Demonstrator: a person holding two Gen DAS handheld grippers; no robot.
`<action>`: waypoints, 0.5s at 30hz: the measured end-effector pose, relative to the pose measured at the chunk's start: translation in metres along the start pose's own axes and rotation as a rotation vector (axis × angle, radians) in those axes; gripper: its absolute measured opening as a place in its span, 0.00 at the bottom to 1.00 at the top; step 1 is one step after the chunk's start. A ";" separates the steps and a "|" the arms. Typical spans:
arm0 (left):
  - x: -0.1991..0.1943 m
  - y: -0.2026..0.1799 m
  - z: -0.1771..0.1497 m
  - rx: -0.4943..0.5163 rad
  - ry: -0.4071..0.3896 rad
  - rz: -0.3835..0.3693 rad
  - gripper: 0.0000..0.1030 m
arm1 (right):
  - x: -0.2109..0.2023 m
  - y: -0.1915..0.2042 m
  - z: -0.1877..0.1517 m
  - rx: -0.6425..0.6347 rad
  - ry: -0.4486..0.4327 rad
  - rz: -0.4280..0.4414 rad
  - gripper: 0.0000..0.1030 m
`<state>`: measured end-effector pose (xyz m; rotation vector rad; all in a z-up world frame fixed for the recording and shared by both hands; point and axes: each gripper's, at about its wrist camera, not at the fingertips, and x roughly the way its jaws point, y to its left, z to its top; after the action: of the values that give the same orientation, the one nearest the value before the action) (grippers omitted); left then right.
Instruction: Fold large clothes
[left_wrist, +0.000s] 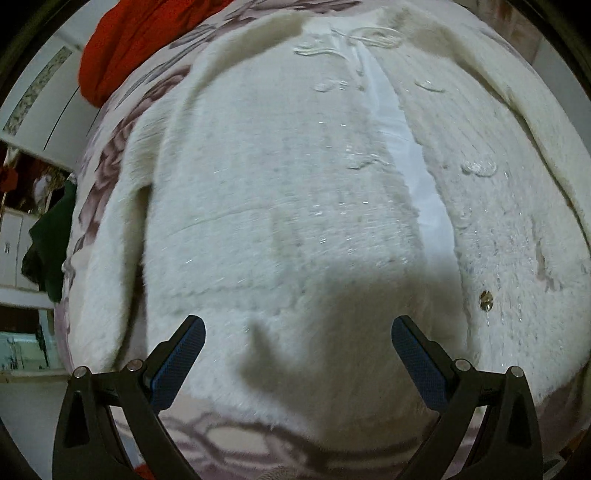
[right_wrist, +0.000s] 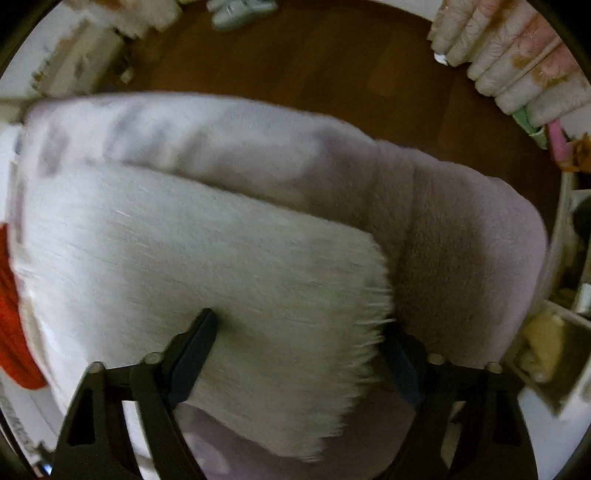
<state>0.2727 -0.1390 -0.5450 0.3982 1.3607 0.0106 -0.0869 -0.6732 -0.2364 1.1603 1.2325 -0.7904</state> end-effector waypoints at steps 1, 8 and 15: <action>0.002 -0.005 0.001 0.011 -0.003 0.003 1.00 | 0.003 0.001 -0.004 -0.010 -0.009 0.014 0.28; 0.014 -0.018 0.003 0.012 -0.003 -0.028 1.00 | -0.005 -0.013 -0.010 -0.073 -0.209 -0.003 0.13; 0.024 -0.020 -0.008 -0.031 0.019 -0.076 1.00 | 0.103 -0.053 -0.010 -0.045 0.026 0.016 0.53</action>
<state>0.2660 -0.1502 -0.5746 0.3209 1.3920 -0.0280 -0.1185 -0.6651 -0.3479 1.1454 1.2547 -0.7342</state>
